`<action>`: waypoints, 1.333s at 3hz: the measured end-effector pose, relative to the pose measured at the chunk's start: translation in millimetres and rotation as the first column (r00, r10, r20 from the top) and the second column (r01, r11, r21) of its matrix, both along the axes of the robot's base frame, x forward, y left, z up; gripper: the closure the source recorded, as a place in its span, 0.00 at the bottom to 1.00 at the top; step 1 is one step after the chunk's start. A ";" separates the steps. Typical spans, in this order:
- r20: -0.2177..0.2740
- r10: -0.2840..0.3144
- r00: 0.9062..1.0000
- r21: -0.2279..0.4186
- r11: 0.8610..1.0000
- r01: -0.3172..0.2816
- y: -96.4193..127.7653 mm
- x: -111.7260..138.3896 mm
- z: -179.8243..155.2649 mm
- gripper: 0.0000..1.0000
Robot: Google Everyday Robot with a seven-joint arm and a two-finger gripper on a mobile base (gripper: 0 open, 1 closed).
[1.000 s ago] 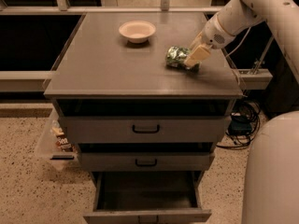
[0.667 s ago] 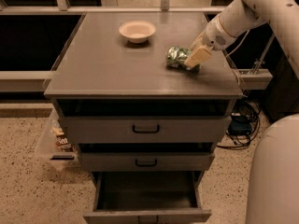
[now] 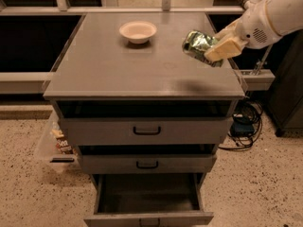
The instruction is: Place green can into bottom drawer
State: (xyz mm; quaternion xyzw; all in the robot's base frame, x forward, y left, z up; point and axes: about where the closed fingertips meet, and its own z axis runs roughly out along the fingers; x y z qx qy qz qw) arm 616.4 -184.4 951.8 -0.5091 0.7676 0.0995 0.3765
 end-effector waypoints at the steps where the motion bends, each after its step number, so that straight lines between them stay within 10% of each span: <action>1: 0.094 -0.122 0.988 0.083 0.990 0.115 7.9 -56.3 48.5 1.00; 2: 0.048 -0.243 0.969 0.133 0.963 0.235 -2.8 -96.2 21.6 1.00; 4: -0.019 -0.248 0.969 0.105 0.963 0.249 -4.4 -111.1 -19.7 1.00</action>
Offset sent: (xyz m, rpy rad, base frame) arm -0.1573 -0.0104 -0.0779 0.1606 0.1010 -0.3823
